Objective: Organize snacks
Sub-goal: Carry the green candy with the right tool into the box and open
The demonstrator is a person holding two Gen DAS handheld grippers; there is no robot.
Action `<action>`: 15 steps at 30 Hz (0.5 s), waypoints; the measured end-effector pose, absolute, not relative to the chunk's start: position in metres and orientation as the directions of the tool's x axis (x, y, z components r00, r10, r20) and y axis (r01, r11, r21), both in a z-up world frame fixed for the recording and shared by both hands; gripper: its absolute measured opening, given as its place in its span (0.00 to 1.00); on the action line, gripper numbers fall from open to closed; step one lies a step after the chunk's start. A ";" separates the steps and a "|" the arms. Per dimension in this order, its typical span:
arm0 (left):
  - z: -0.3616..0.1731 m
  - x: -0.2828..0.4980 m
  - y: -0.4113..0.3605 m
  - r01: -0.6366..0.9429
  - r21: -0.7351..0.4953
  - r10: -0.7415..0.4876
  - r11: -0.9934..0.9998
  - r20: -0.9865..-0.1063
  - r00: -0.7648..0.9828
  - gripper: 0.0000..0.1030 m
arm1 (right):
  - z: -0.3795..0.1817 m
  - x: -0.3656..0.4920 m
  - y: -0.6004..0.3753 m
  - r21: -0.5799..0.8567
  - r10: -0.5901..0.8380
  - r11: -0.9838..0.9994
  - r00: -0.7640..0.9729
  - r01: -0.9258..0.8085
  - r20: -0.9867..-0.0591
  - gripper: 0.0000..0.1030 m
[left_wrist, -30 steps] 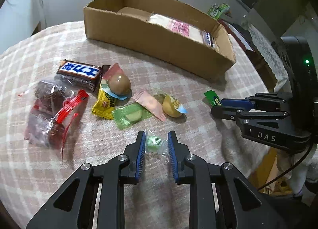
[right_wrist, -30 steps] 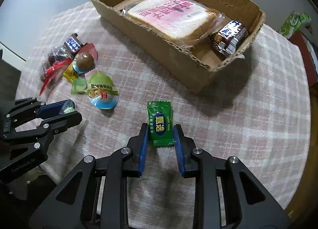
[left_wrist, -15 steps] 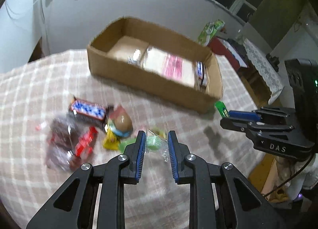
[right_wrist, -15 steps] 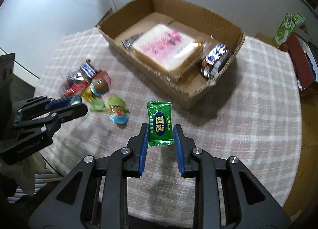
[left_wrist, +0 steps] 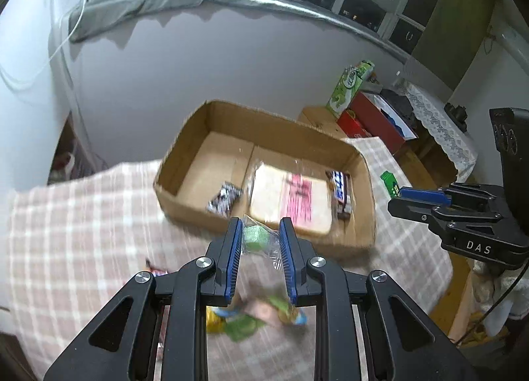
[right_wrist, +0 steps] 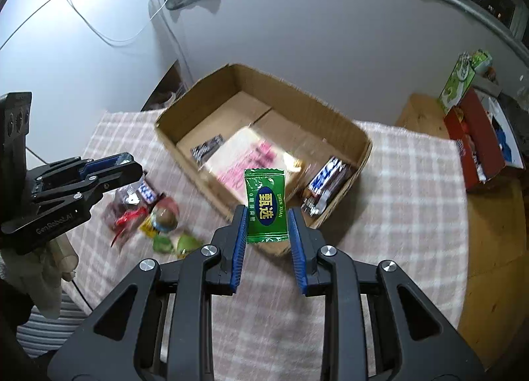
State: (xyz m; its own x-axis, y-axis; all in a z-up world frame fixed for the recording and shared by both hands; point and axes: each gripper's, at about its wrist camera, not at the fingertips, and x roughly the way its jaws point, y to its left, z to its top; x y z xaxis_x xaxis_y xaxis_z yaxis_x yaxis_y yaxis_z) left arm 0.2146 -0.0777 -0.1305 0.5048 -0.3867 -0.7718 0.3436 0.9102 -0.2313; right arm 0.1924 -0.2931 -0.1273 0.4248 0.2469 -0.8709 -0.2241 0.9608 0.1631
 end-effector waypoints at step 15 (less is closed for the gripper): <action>-0.133 0.270 -0.106 0.373 -0.186 -0.367 0.909 -0.780 0.506 0.21 | -0.149 0.237 -0.304 0.114 0.187 0.974 0.412 -0.194 -0.892 0.25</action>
State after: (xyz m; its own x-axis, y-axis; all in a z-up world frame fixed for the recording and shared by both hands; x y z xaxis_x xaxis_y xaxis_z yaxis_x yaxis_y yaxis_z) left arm 0.2703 -0.1055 -0.1334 0.5059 -0.3673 -0.7805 0.3734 0.9089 -0.1857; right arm 0.2374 -0.3037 -0.1493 0.4122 0.1866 -0.8918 -0.1938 0.9744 0.1143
